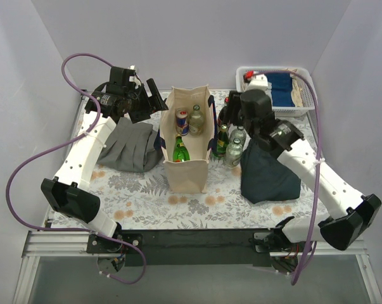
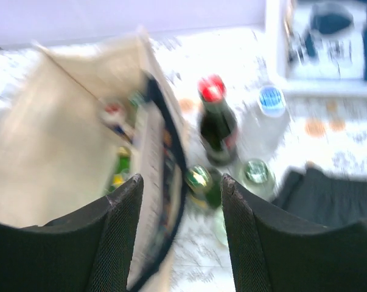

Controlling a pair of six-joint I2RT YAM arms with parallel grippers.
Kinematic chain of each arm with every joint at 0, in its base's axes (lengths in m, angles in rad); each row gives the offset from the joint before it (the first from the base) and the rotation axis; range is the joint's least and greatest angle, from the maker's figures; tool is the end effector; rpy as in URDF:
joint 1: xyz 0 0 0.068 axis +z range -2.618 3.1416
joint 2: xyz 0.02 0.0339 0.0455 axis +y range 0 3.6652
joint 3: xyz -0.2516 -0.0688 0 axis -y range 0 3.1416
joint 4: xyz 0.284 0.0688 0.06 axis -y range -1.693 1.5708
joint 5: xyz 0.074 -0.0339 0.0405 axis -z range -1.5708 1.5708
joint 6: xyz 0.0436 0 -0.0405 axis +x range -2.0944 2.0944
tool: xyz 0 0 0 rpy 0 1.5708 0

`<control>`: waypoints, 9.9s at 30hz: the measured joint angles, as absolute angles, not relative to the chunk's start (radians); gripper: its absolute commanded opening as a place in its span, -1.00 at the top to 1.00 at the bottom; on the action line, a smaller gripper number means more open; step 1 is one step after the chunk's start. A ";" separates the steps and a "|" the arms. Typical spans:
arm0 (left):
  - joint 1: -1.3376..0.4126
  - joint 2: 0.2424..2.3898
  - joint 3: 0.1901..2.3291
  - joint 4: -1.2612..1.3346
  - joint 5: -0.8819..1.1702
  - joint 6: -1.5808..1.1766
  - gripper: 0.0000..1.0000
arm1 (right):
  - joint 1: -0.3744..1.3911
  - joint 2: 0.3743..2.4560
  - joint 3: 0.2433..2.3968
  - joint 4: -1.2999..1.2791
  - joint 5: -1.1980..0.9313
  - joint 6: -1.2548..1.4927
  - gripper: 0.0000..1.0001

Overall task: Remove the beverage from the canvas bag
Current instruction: Place the drink at the center of the board, then take out the drink from the canvas bag, then place the drink at the center of the board.

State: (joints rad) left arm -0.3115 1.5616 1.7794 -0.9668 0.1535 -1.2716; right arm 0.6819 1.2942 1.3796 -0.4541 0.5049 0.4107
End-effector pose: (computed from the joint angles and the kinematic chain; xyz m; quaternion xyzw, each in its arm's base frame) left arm 0.3480 -0.1191 0.4053 -0.3950 0.8249 -0.3327 0.2299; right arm 0.2724 0.1940 0.3991 0.0320 0.8104 0.1085 0.5749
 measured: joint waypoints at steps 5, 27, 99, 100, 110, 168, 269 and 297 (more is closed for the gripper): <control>-0.311 1.562 1.779 -0.967 0.153 -1.272 -0.51 | 0.682 1.446 1.755 -0.506 0.372 0.329 -0.21; -0.311 1.562 1.779 -0.967 0.153 -1.268 -0.51 | 0.685 1.995 2.180 -0.830 0.067 0.233 -0.16; -0.311 1.561 1.773 -0.968 0.115 -1.253 -0.53 | 0.620 2.269 2.275 -0.730 0.182 0.210 0.01; -0.311 1.561 1.773 -0.968 0.115 -1.253 -0.53 | 0.619 2.271 2.275 -0.730 0.182 0.210 0.05; -0.311 1.561 1.773 -0.970 0.112 -1.253 -0.53 | 0.615 2.273 2.274 -0.730 0.187 0.206 0.53; -0.311 1.561 1.774 -0.964 0.130 -1.253 -0.53 | 0.622 2.083 2.140 -0.829 0.032 0.173 0.97; -0.311 1.563 1.758 -0.949 0.181 -1.276 -0.52 | 0.735 1.292 1.597 -0.871 0.467 0.303 0.97; -0.311 1.563 1.758 -0.949 0.181 -1.275 -0.52 | 0.735 1.292 1.226 -0.567 0.331 0.293 0.97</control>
